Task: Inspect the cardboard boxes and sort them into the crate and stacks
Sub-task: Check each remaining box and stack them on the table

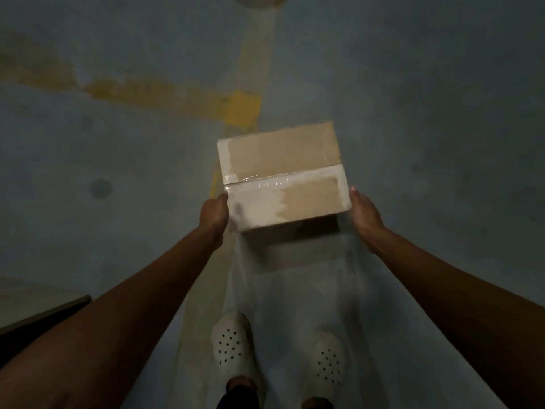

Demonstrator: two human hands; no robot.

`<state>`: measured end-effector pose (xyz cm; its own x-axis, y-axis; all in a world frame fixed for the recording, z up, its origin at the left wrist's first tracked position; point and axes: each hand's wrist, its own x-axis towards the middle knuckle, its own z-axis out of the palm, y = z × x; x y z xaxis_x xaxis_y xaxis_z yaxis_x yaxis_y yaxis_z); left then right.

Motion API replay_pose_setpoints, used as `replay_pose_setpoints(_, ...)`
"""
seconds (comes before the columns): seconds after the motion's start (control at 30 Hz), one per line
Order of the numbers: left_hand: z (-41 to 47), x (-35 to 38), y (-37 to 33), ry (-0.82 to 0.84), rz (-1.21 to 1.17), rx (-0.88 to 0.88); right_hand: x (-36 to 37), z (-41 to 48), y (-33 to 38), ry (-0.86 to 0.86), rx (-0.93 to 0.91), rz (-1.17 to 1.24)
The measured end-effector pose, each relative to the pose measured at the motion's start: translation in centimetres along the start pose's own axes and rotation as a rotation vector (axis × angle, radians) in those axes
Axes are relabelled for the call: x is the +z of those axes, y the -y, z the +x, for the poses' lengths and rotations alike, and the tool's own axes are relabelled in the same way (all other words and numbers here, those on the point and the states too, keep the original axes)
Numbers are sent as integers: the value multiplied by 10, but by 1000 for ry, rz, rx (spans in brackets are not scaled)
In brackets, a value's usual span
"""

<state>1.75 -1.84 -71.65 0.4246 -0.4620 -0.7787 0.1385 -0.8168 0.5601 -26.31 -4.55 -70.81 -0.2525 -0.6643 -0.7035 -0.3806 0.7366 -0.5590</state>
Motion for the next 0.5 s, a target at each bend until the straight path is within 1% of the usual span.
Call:
replay_pose_setpoints(0.07, 5, 5, 8, 33, -56, -109, 9, 8, -6, 8, 54, 20)
replay_pose_setpoints(0.13, 8, 9, 9, 40, -94, -149, 14, 14, -7, 9, 102, 38)
replay_pose_setpoints(0.2, 7, 7, 7, -19, -106, -127, 13, 13, -4, -1, 110, 8)
replay_pose_setpoints(0.37, -17, -9, -21, -89, -127, -50, -12, -7, 24, -54, -1, -110)
replay_pose_setpoints(0.5, -58, -25, -45, -61, -91, 83, -35, -39, 56, -74, -43, -40)
